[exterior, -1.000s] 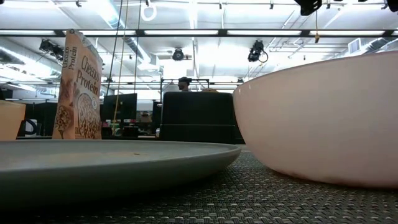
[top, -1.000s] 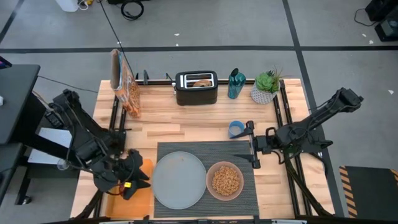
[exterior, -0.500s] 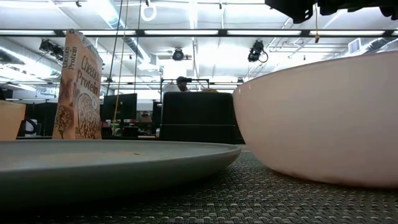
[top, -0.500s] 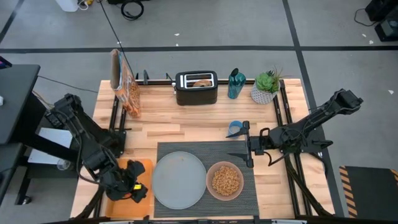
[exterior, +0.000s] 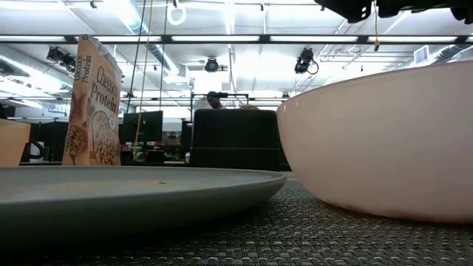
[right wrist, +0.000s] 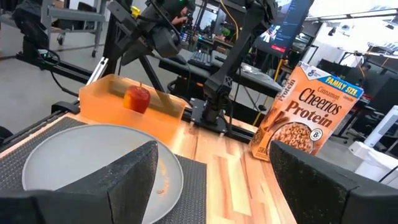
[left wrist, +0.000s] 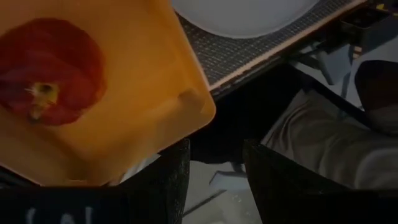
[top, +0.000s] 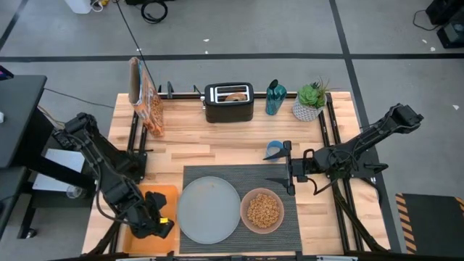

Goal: Arrange a breakfast setting
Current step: Put the sliced bread on the gray plate

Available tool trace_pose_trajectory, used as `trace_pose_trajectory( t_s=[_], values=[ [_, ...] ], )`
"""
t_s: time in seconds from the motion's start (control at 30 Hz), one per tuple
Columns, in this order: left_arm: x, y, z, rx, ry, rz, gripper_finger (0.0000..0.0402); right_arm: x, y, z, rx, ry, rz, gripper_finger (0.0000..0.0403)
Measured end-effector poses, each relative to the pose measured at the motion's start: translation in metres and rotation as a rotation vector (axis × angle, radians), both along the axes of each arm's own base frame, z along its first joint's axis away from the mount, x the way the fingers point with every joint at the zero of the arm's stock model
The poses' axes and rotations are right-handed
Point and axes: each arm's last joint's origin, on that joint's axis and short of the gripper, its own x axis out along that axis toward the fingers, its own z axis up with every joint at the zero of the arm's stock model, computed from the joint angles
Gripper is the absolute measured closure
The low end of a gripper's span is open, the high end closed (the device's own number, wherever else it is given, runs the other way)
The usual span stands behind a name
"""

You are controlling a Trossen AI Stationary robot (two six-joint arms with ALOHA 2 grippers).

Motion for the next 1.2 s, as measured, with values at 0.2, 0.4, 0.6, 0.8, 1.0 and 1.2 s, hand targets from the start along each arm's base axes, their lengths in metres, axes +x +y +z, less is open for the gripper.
trace_pose_trajectory(
  t_s=[0.2, 0.4, 0.6, 0.8, 1.0, 1.2],
  values=[
    [0.005, 0.008, -0.002, 0.066, -0.032, -0.039, 0.0244, 0.001, -0.002, 0.000, 0.005, -0.003, 0.009, 0.0087],
    [0.021, 0.027, -0.003, 0.350, -0.243, -0.173, 0.0244, 0.011, -0.023, 0.000, 0.013, -0.011, -0.111, 0.0087],
    [0.030, 0.051, -0.004, 0.826, -0.381, -0.385, 0.0244, 0.043, -0.059, 0.012, -0.001, 0.106, -0.257, 0.0097],
    [0.041, 0.066, 0.000, 1.101, -0.444, -0.552, 0.0244, 0.077, -0.103, 0.031, 0.030, 0.303, -0.322, 0.0107],
    [0.051, 0.074, -0.010, 1.226, -0.618, -0.670, 0.0244, 0.093, -0.150, 0.051, 0.080, 0.368, -0.364, 0.0113],
    [0.048, 0.096, -0.028, 1.291, -0.801, -0.705, 0.0244, 0.104, -0.194, 0.057, 0.106, 0.461, -0.425, 0.0114]
  ],
)
